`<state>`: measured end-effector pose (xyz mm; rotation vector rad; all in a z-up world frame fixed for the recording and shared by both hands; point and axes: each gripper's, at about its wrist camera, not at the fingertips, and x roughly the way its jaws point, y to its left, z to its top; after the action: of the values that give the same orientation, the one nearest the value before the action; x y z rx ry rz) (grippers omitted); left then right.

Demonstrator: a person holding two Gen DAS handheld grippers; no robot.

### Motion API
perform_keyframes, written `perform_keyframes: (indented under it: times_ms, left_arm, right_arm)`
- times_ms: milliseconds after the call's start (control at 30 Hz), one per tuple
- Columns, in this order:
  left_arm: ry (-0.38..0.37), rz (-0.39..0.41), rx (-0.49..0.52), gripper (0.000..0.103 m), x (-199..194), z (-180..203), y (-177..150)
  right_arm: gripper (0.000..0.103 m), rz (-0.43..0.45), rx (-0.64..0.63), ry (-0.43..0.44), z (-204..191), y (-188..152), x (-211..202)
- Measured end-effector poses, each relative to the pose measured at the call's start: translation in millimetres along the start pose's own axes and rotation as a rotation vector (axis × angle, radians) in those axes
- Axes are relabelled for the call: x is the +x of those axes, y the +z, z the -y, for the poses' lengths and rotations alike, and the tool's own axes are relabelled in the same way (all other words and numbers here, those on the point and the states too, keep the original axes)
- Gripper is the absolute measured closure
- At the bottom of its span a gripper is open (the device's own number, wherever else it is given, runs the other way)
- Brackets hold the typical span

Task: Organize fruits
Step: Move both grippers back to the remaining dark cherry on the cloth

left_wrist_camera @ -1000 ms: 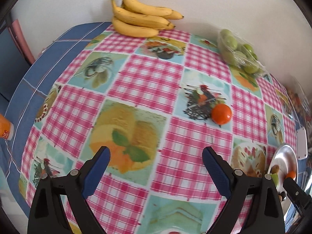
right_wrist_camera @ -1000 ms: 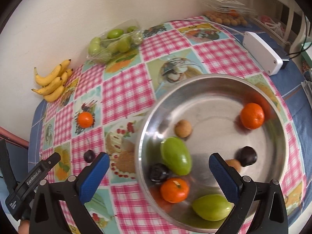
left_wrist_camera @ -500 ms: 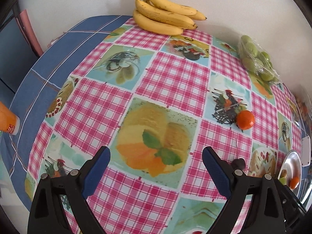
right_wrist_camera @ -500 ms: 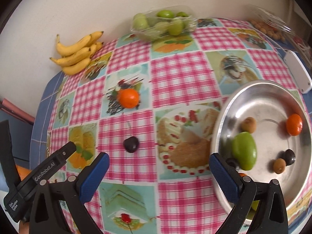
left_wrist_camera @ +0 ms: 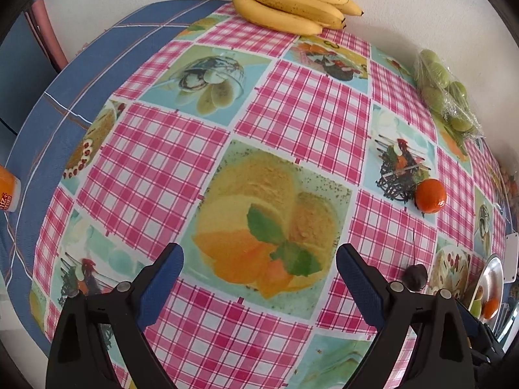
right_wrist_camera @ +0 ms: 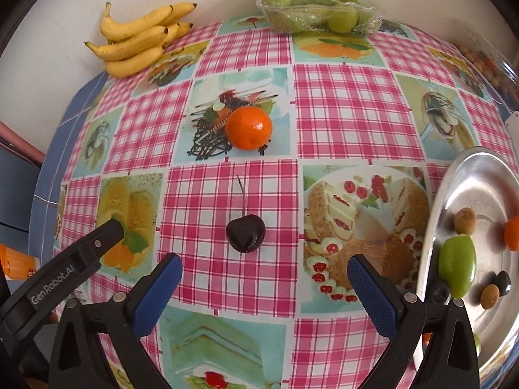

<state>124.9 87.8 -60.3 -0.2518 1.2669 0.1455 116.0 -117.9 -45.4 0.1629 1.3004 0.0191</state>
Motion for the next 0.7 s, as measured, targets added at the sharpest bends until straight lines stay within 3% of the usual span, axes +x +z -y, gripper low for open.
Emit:
perform_keyframes:
  times_ms: [267,533,700]
  left_arm:
    - [0.013,-0.021,0.011,0.008,12.6,4.9,7.5]
    - [0.026,-0.022,0.014,0.008,17.7,5.3,9.8]
    - [0.023,-0.011,0.019,0.008,19.3,6.8,13.2]
  right_arm:
    - [0.000,-0.021,-0.001,-0.021,-2.8,6.0,20.4]
    - [0.000,-0.031,-0.042,-0.116,-12.4,13.1,32.4]
    - [0.000,-0.045,-0.003,-0.131,-17.4,19.6,40.1]
